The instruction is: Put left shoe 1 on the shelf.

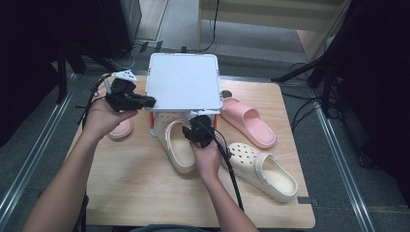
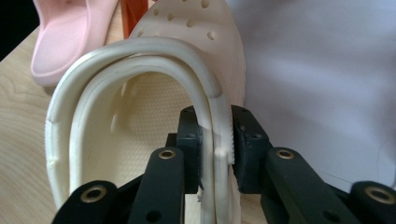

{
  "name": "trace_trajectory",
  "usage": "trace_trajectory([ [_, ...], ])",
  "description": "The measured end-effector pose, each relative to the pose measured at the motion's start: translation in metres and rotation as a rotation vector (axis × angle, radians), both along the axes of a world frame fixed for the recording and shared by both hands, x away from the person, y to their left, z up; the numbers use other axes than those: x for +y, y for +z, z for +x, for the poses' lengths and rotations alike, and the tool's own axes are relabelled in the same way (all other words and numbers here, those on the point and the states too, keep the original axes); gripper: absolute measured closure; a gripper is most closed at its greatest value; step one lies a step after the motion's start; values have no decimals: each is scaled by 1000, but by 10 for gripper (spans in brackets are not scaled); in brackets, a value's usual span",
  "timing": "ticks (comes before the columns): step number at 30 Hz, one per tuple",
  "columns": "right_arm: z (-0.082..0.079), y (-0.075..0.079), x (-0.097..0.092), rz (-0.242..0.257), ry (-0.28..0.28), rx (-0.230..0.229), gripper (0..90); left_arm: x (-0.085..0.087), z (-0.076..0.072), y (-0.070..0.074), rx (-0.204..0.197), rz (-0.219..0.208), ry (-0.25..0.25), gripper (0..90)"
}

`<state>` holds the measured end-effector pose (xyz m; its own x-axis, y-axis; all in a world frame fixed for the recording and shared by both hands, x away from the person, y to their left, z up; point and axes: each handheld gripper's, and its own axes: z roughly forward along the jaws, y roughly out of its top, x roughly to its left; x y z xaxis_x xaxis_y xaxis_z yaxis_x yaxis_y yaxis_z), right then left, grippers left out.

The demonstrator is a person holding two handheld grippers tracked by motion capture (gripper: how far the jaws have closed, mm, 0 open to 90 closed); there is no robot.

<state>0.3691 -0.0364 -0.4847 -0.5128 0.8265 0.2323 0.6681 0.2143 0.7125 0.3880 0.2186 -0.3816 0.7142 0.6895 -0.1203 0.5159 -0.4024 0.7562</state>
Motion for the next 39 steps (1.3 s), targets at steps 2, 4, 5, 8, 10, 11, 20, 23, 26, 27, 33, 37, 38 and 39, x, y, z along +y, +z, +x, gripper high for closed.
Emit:
trace_trajectory([
  [2,-1,1,-1,-1,15,2,727,0,0,0,0,0,0,821],
  [4,-3,2,-3,12,23,-3,687,0,0,0,-1,1,-1,822],
  [5,-4,4,-5,20,27,-6,668,0,0,0,-1,-1,0,822],
  [8,-8,9,-9,40,51,-7,624,0,0,0,0,-1,2,822],
  [10,-13,12,-12,29,61,-16,612,0,0,0,0,-1,2,821],
  [11,-15,14,-13,25,70,-18,612,0,0,0,-1,-1,1,821],
  [20,-42,28,-30,-2,140,-49,683,1,0,-1,0,-11,1,822],
  [23,-56,29,-34,-3,179,-60,785,1,0,-1,-2,-11,-1,822],
  [26,-74,24,-37,-18,230,-71,838,1,0,-1,-2,-11,0,822],
  [27,-79,21,-38,-19,240,-79,855,1,0,-1,-1,-13,1,822],
  [33,-106,1,-42,-35,293,-44,900,0,0,-1,-5,-9,4,822],
  [37,-116,-10,-49,-18,284,-23,900,0,-1,-1,1,-13,-2,835],
  [38,-118,-14,-50,-16,279,-4,900,0,-1,-2,4,-19,-2,843],
  [39,-118,-17,-50,-23,282,5,900,0,0,-2,5,-24,-3,848],
])
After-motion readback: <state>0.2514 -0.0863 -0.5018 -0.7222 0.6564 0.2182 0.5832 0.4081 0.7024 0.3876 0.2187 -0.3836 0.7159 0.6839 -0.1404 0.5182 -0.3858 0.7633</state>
